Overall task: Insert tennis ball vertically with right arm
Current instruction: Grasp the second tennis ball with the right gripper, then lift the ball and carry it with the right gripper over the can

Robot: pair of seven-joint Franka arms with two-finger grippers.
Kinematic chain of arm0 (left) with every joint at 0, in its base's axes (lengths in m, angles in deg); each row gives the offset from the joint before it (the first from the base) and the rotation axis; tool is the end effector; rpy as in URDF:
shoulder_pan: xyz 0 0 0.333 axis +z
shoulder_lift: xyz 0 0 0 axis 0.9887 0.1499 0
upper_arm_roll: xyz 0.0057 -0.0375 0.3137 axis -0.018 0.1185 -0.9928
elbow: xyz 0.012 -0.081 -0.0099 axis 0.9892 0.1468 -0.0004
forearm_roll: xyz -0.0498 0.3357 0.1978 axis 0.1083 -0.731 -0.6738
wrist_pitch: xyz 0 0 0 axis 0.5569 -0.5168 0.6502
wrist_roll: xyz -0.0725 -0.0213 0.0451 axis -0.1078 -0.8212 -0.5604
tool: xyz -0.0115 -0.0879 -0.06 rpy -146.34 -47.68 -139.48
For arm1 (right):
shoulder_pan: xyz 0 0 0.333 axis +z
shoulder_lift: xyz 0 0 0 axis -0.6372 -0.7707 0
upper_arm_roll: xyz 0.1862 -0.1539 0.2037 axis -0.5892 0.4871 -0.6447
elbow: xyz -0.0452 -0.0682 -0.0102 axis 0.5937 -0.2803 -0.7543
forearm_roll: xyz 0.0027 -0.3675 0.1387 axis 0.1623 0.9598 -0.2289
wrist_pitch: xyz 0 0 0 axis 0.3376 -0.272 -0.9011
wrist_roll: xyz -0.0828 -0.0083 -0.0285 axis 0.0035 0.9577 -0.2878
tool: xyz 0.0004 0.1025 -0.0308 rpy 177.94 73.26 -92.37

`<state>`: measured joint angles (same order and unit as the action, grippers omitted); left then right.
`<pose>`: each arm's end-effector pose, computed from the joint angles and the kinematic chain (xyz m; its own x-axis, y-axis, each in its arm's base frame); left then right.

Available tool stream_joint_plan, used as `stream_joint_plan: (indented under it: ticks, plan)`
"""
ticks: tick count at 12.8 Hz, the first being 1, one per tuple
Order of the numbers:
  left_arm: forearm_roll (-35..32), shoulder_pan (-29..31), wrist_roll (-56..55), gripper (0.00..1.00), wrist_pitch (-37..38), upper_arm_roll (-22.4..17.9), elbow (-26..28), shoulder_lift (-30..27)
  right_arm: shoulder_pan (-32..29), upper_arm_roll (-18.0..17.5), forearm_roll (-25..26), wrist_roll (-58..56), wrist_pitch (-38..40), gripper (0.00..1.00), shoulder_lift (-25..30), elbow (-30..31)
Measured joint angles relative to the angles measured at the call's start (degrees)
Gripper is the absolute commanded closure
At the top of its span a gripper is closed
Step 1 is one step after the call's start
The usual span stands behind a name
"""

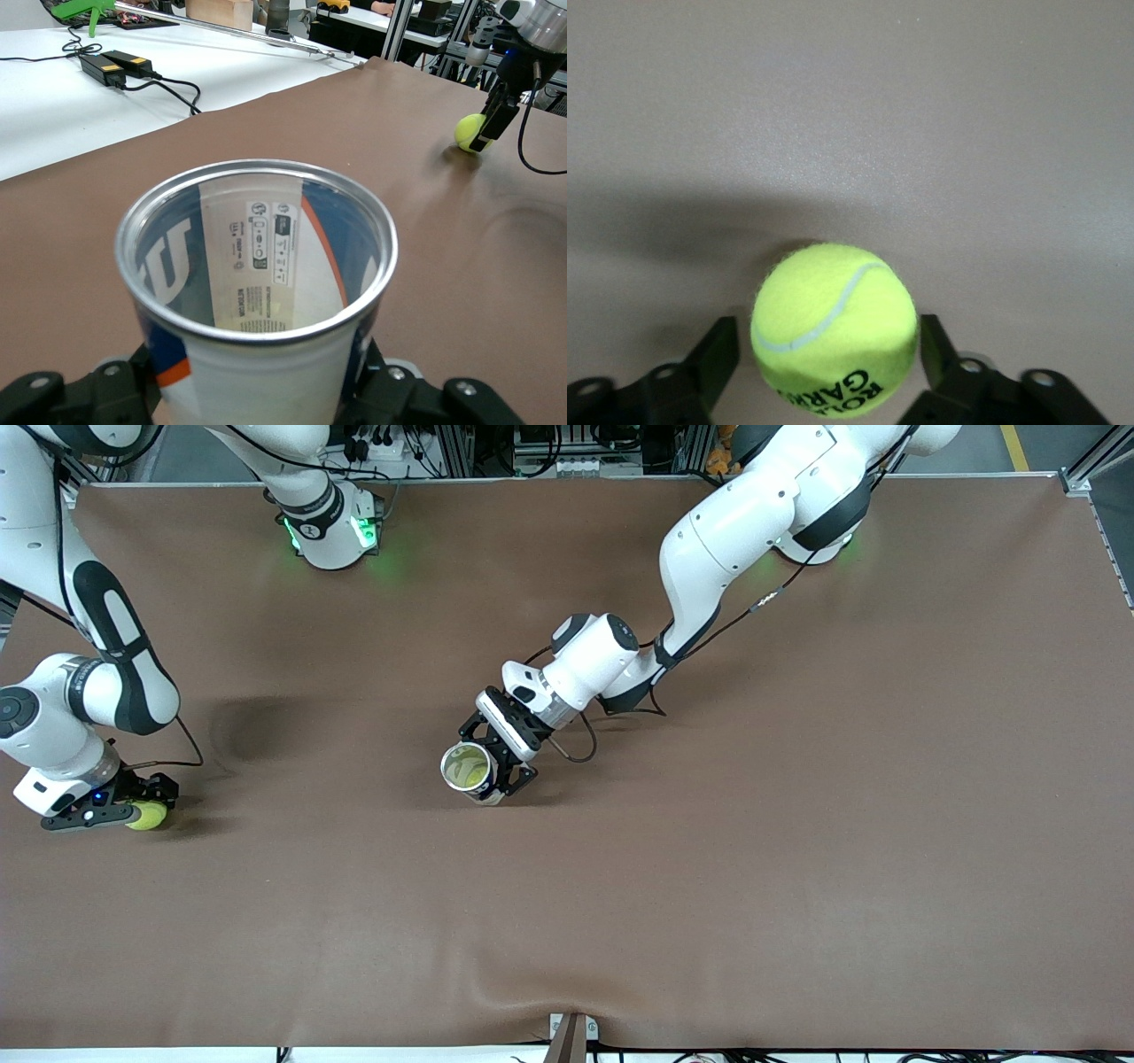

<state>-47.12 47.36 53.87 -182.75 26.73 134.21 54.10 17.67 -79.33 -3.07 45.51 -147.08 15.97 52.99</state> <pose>0.5002 -0.5790 0.2183 0.4064 -0.3189 0.8562 -0.7784 -0.6116 0.1416 0.5882 -0.2418 0.1907 0.9653 0.2408 0.1006 0.2164 -0.9540 0.2074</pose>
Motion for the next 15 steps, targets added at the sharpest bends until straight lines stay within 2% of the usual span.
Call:
stream_joint_plan:
  ticks: [6,11,15]
  plan:
    - [0.0,-0.01,0.0,0.18,0.0,-0.01,0.0,0.0,-0.21,-0.3,0.02,-0.5,1.41,1.0,1.69,-0.86]
    - [0.0,-0.09,0.0,0.18,0.0,-0.03,-0.04,0.02,3.38,-1.86,-1.23,-1.29,22.83,1.0,13.92,-2.37]
    - [0.0,-0.14,0.0,0.18,-0.01,-0.03,-0.07,0.03,9.64,-1.98,-8.17,3.32,45.21,1.0,22.23,-7.04]
